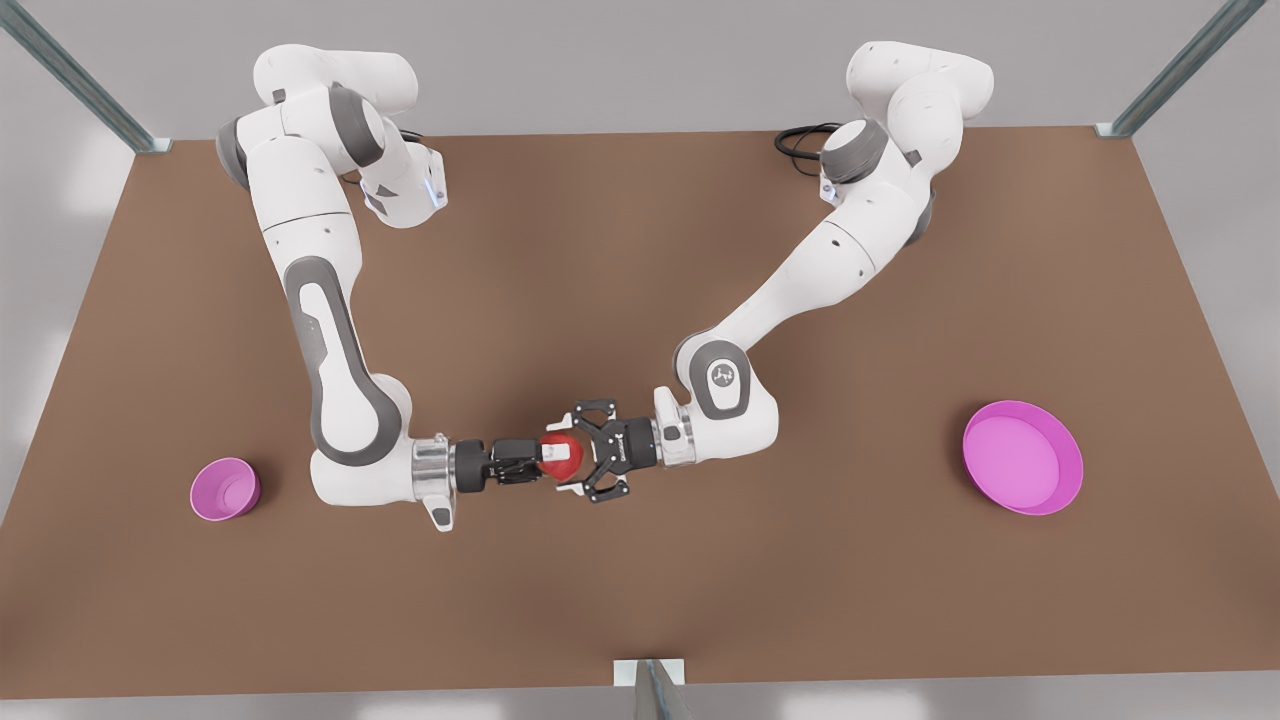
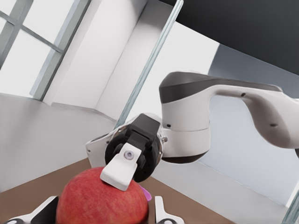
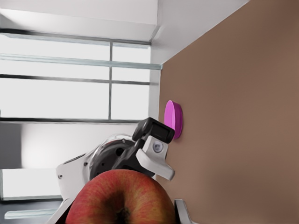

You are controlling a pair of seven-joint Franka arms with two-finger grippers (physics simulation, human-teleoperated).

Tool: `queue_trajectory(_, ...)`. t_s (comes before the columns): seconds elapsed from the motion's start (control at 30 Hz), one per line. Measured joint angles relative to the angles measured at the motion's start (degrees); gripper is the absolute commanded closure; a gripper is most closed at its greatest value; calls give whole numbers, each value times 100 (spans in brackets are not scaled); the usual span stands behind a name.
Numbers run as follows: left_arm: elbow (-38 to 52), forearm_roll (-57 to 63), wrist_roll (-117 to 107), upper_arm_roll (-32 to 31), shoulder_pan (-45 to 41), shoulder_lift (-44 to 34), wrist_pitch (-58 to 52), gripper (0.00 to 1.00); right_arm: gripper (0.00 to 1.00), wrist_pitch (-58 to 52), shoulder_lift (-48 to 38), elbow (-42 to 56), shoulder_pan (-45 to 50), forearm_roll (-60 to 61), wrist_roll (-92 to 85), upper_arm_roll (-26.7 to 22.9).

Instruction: Use the left arm to pick up the apple from the plate, transfer it to the gripper of the right arm, and then use the right arm to place it into the bowl

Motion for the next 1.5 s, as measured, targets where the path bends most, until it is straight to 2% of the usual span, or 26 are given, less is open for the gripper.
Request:
queue_trajectory(0.33, -328, 53, 14, 24, 220, -97, -20, 0, 30, -37, -15, -49, -72, -92, -5, -24)
queue_trajectory(0.5, -623, 58, 18, 23, 274, -237, -26, 1, 30, -195, -38, -54, -580, -579, -26, -26)
queue_trajectory(0.53, -753, 62, 14, 23, 386, -333, -31, 0, 30, -254, -42, -57, -728, -747, -31, -27)
queue_trajectory(0.6, -1447, 315, -53, 24, 1155, -695, -193, 0, 30, -386, -53, -56, -1037, -1119, -42, -20)
queue_trajectory(0.7, -1763, 2474, -478, 23, 2944, -1009, -1375, 0, 30, -601, -57, -59, -1424, -1563, -83, -21)
queue_trajectory(0.77, -1776, 4471, -883, 9, 3843, -1796, -2441, 0, 30, -752, -48, -60, -1688, -1782, -123, -23)
queue_trajectory(0.83, -1754, 6179, -1392, 9, 4206, -2841, -3552, 0, 30, -896, -29, -62, -1947, -1918, -174, -26)
queue_trajectory(0.93, -1743, 7879, -2432, 16, 4293, -3685, -4887, 0, 30, -1120, -15, -59, -2298, -2055, -272, -32)
queue_trajectory(0.97, -1855, 8153, -2781, 656, 3951, -4026, -5135, 0, 30, -1198, -14, -56, -2405, -2114, -317, -45)
queue_trajectory(1.0, -2311, 8127, -3115, 1984, 3118, -4625, -5284, 0, 30, -1267, -4, -56, -2504, -2170, -369, -53)
queue_trajectory(1.03, -2889, 8045, -3442, 2982, 2417, -5201, -5355, 0, 30, -1338, 12, -55, -2615, -2230, -427, -61)
queue_trajectory(1.07, -3428, 7963, -3772, 3581, 1994, -5637, -5334, 0, 30, -1399, 21, -48, -2743, -2310, -485, -65)
queue_trajectory(1.1, -3754, 7900, -4097, 3900, 1759, -5883, -5283, 0, 30, -1452, 31, -45, -2871, -2371, -547, -69)
queue_trajectory(1.17, -3989, 7821, -4723, 4152, 1556, -5991, -5123, 0, 29, -1533, 87, -38, -3137, -2467, -666, -79)
queue_trajectory(1.23, -3852, 7791, -5301, 4216, 1485, -5791, -4926, 0, 29, -1592, 195, 27, -3327, -2549, -788, -134)
queue_trajectory(1.37, -3212, 7764, -6356, 4219, 1437, -5301, -4826, 0, 29, -1664, 396, 452, -3424, -2672, -1040, -621)
queue_trajectory(1.5, -3087, 7751, -7204, 4214, 1339, -5187, -4829, 0, 29, -1678, 507, 833, -3436, -2883, -1283, -997)
